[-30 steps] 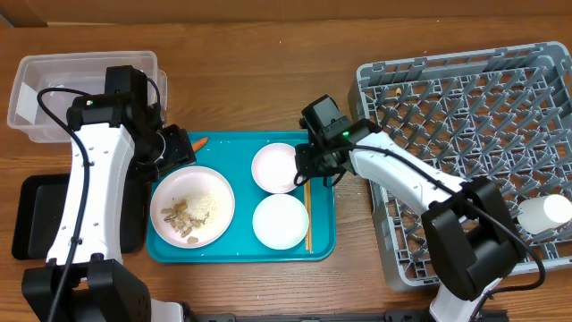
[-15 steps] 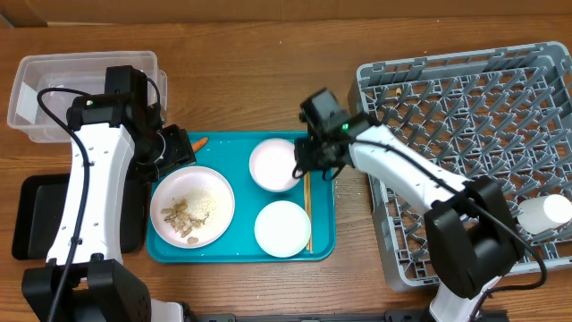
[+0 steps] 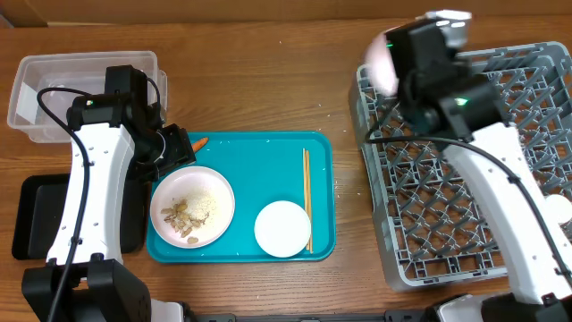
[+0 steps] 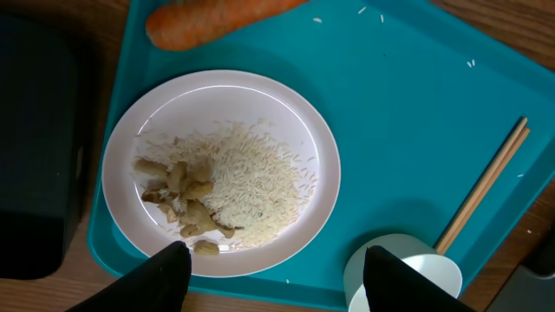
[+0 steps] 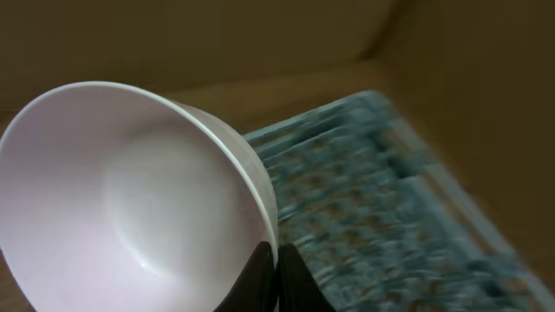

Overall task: Sort waste into correct bins and load items into the dishwasher
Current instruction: 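Lift the pink bowl and place it in the dish rack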

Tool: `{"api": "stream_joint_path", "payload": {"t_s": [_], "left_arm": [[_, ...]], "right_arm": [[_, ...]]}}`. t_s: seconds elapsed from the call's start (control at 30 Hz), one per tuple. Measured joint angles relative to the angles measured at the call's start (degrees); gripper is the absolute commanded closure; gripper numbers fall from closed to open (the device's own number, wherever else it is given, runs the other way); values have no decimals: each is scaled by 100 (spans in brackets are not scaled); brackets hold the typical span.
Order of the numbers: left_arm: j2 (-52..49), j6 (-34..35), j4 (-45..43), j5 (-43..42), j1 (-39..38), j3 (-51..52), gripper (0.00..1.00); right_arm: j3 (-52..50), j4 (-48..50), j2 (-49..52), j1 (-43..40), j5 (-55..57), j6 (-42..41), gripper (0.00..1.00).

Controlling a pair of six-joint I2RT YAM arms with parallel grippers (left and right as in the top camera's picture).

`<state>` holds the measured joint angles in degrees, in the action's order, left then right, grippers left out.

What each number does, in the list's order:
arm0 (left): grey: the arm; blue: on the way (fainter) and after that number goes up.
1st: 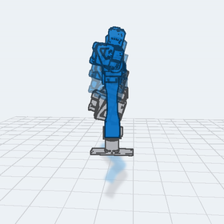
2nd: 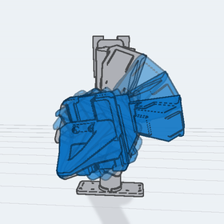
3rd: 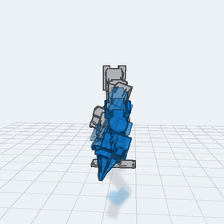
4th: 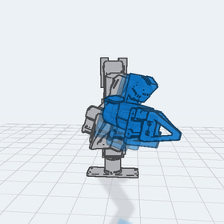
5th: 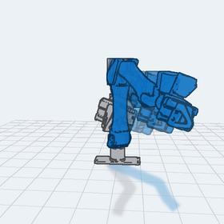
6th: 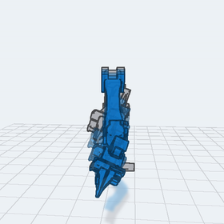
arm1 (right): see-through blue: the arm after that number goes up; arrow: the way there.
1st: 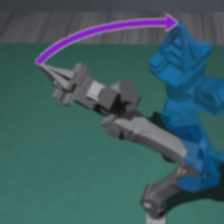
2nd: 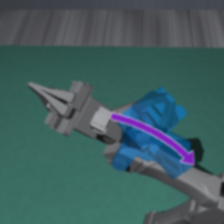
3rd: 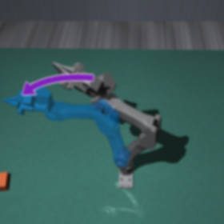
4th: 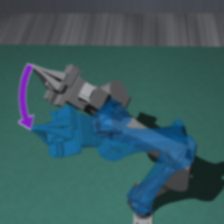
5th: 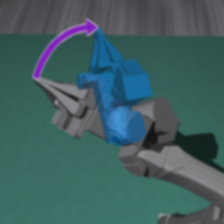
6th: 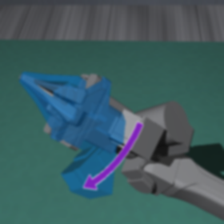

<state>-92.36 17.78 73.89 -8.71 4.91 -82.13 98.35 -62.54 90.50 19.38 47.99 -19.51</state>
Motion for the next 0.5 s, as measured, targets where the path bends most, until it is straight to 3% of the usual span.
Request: {"api": "stream_joint_path", "payload": {"t_s": [0.17, 0.5], "left_arm": [[0, 0, -17, 0, 0, 0, 34], [0, 0, -20, -2, 0, 0, 34]], "right_arm": [[-4, 378, 286, -800, 1451, 0, 96], [-4, 520, 1270, -2437, 2573, 9, 96]]}}
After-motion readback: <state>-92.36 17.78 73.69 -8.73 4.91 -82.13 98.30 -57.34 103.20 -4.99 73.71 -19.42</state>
